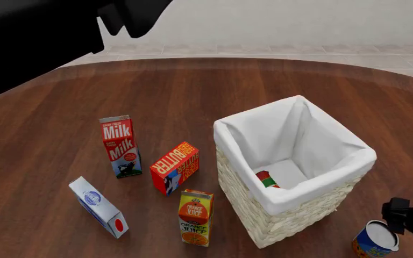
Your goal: Pick up the alphabet soup and the tomato sauce, and put them in the basket.
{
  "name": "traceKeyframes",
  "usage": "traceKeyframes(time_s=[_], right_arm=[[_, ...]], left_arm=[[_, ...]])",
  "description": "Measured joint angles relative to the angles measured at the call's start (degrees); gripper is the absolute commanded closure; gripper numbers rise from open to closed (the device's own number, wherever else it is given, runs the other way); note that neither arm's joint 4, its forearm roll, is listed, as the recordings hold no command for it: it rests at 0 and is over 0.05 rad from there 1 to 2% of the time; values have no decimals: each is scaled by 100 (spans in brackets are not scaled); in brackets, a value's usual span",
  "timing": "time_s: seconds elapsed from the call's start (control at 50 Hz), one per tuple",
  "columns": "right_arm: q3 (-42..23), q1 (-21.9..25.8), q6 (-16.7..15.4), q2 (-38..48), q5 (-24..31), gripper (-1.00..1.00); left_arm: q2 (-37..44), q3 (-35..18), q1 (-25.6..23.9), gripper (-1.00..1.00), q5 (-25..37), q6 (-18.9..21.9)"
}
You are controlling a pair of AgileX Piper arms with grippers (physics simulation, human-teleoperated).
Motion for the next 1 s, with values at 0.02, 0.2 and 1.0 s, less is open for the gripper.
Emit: traceKeyframes(time_s=[0.02, 0.2, 1.0], right_arm=[[13, -1, 5, 16, -22, -100], [137, 52, 79, 105, -173, -100], [698, 253, 300, 362, -763, -100]], left_arm=[[2, 1, 0, -100, -2, -1], [13, 9, 6, -100, -8, -5], [-14, 100, 52, -100, -42, -32]])
